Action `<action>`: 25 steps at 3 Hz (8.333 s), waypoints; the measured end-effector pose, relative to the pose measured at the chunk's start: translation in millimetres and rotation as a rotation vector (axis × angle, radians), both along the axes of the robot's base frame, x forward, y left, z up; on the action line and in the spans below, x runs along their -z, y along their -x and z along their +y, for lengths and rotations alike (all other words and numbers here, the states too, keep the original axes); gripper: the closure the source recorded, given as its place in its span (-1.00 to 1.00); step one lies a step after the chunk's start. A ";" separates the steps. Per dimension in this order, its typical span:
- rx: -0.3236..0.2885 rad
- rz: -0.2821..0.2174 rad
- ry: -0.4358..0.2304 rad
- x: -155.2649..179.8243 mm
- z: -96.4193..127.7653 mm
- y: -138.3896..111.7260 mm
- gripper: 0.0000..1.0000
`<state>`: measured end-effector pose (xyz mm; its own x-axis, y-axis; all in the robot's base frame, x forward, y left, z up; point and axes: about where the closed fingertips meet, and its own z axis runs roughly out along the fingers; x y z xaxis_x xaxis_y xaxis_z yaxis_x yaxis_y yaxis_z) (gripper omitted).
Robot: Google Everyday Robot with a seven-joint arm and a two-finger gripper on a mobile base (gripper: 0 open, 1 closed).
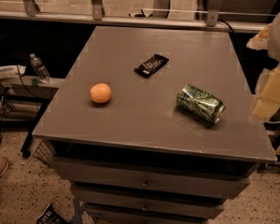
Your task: Move green can near rxbar chocolate
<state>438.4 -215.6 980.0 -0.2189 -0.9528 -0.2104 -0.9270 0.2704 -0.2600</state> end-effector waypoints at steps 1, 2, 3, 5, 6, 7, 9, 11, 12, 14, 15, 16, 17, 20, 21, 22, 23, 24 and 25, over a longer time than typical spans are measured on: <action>0.002 -0.004 -0.003 -0.7 0.1 -0.5 -1.00; 0.006 -0.031 -0.087 13.2 -0.6 -12.6 -1.00; 0.031 -0.048 -0.267 54.4 1.8 -42.1 -1.00; 0.113 -0.069 -0.454 96.6 17.7 -74.7 -1.00; 0.142 -0.067 -0.445 105.2 26.2 -73.5 -1.00; 0.172 -0.050 -0.433 115.1 30.1 -67.9 -1.00; 0.191 -0.015 -0.428 125.2 36.9 -57.1 -0.19; 0.158 -0.040 -0.459 113.0 38.0 -69.3 0.74; 0.135 -0.125 -0.454 85.3 27.6 -95.0 1.00; 0.123 -0.193 -0.442 64.4 20.8 -118.2 1.00; 0.099 -0.201 -0.458 64.4 26.0 -129.2 1.00; 0.052 -0.198 -0.472 67.9 34.4 -150.9 1.00; 0.000 -0.181 -0.485 78.2 47.6 -175.7 1.00; -0.021 -0.135 -0.477 108.9 50.6 -231.2 1.00; -0.020 -0.135 -0.490 112.6 50.6 -240.7 1.00; -0.023 -0.131 -0.490 114.4 52.7 -240.7 0.66; -0.025 -0.127 -0.491 116.4 55.0 -241.2 0.19; -0.028 -0.123 -0.492 118.5 57.2 -241.5 -0.27; -0.031 -0.118 -0.493 120.8 59.7 -241.9 -0.77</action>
Offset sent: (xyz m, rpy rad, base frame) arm 0.0480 -0.0062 -0.0529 0.3299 -0.0915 -0.0164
